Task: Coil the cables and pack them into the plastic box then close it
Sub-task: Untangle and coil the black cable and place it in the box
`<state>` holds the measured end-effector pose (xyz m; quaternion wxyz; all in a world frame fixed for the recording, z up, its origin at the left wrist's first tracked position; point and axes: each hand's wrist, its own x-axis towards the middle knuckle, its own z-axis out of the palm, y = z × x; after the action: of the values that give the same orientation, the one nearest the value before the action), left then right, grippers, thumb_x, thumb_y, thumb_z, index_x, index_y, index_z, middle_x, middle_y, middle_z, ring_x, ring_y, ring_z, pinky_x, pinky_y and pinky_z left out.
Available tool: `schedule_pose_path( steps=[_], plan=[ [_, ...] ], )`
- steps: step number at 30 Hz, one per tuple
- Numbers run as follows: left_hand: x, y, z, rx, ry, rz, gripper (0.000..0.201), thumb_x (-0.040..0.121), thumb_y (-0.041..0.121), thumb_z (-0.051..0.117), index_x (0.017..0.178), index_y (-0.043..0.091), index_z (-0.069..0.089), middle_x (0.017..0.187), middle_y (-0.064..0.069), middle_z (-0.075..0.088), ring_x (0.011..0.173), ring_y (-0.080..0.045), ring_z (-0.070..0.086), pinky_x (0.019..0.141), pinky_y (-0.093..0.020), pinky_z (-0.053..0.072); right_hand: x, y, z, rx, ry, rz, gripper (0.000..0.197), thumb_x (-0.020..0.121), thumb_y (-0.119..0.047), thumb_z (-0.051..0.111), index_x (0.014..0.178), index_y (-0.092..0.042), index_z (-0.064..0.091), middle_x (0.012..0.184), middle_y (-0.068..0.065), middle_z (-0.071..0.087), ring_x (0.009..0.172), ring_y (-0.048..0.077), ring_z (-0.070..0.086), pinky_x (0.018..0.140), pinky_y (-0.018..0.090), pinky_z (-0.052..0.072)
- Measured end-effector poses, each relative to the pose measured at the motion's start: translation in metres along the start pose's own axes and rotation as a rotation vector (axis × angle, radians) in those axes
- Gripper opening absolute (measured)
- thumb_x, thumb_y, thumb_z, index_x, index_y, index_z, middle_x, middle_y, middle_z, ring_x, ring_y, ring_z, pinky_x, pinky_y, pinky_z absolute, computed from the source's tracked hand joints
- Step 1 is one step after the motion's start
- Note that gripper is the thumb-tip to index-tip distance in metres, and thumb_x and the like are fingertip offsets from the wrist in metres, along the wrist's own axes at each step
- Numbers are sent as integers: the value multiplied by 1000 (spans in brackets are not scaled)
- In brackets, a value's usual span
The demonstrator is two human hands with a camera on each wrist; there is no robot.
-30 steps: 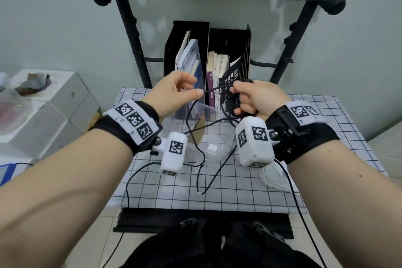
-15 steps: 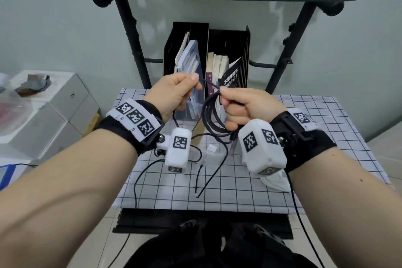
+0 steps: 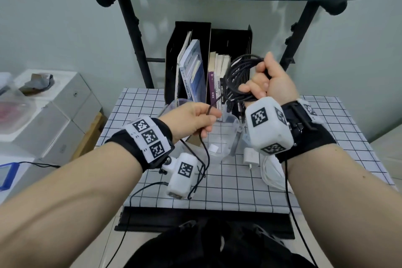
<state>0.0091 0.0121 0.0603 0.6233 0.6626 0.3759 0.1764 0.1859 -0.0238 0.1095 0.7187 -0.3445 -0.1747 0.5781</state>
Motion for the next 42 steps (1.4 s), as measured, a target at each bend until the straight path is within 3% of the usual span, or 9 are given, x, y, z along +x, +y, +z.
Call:
schedule_pose_path(
  steps=[7,12,19,25,27,32,35,38,42],
  plan=[
    [-3,-8,-4,30,-138,-68,8,92,2,55,95,8,60,69,-1,64,64,-13,60,75,-29,51,6,-10,-4,227,138,-71,25,92,-18,36,73,-10,51,50,0,31,43,16,25,58,27,34],
    [-7,-8,-9,83,-139,-72,18,94,4,52,106,10,65,72,-2,62,69,-13,61,69,-21,51,18,-4,-9,168,216,-158,9,95,-6,45,88,-8,50,54,2,39,44,18,35,55,27,38],
    [-11,16,-8,185,-174,58,32,97,17,48,119,34,64,72,2,50,60,-11,39,60,-25,39,18,12,-15,-451,161,-213,14,93,1,46,100,-10,54,62,1,47,50,11,49,56,25,45],
    [-11,39,-12,251,-86,165,25,95,20,55,115,26,68,61,12,52,56,-9,38,53,-22,33,15,25,-19,-981,-14,14,11,79,-18,61,90,-17,62,58,-1,61,54,18,56,60,35,45],
    [-9,42,-15,238,2,191,20,91,20,61,108,19,71,60,12,59,54,-7,43,55,-21,37,7,27,-15,-958,-57,104,10,87,-20,60,84,-10,59,49,1,56,46,18,48,54,33,39],
    [-4,39,-18,161,209,246,12,82,16,72,84,8,65,63,8,65,45,3,47,46,-8,36,-10,26,-5,-960,-229,213,60,92,-60,43,72,-6,61,41,1,34,34,16,26,44,23,28],
    [-1,33,-20,136,252,264,13,80,18,74,80,12,62,55,13,53,45,2,43,47,-10,36,-17,25,1,-947,-298,272,49,93,-52,49,67,-12,57,37,-6,29,33,10,20,48,26,28],
    [0,26,-21,51,219,250,8,85,21,68,89,15,65,66,5,54,50,-3,41,49,-15,35,-19,23,1,-770,-275,326,43,97,-43,48,67,-13,51,34,-7,26,30,9,17,52,28,26],
    [-3,20,-16,-11,176,220,19,96,27,52,109,21,65,61,14,61,53,-10,39,50,-22,35,-21,20,-1,-558,-257,339,43,99,-41,45,66,-13,49,33,-6,25,28,9,17,55,31,20]
  ],
)
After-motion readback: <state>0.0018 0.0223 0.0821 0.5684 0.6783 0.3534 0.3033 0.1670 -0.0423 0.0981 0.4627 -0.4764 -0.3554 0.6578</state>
